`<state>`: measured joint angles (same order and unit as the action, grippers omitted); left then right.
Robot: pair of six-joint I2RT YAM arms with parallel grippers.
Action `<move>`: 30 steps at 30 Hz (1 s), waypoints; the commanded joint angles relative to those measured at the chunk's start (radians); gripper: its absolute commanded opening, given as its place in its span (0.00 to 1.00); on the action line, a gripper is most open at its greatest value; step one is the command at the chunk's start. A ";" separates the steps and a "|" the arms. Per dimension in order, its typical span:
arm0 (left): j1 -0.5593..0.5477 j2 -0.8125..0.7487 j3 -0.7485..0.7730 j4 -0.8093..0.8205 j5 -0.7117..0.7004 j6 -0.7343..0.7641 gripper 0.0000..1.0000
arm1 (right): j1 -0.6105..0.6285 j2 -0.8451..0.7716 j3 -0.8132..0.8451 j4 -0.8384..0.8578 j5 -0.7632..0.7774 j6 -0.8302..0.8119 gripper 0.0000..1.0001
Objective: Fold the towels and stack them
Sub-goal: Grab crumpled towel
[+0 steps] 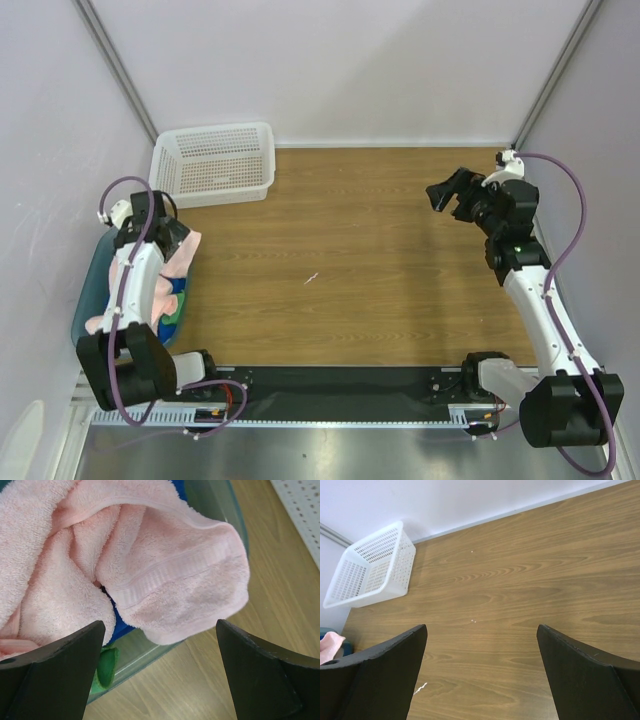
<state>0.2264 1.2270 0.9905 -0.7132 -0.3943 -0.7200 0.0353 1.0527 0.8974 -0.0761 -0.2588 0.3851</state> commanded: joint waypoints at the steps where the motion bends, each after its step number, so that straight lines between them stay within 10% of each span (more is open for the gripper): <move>1: 0.016 0.043 0.010 0.018 -0.092 -0.082 1.00 | 0.000 -0.033 -0.003 0.045 0.015 0.001 1.00; 13: 0.034 0.150 -0.056 0.113 -0.106 -0.199 0.91 | 0.000 -0.034 -0.002 0.032 0.024 0.006 1.00; 20: 0.044 0.131 -0.105 0.139 -0.140 -0.206 0.55 | 0.000 -0.034 -0.002 0.022 0.027 0.003 1.00; 25: 0.047 0.120 -0.138 0.155 -0.169 -0.211 0.47 | 0.000 -0.026 -0.005 0.033 0.024 0.003 1.00; 28: 0.045 0.115 -0.125 0.153 -0.175 -0.213 0.30 | -0.002 -0.019 0.011 0.018 0.027 -0.002 1.00; 30: 0.047 0.106 -0.110 0.129 -0.181 -0.220 0.01 | 0.000 -0.023 0.011 0.015 0.033 0.000 1.00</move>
<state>0.2615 1.3758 0.8577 -0.5846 -0.5312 -0.9234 0.0353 1.0393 0.8955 -0.0746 -0.2424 0.3889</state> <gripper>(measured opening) 0.103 0.995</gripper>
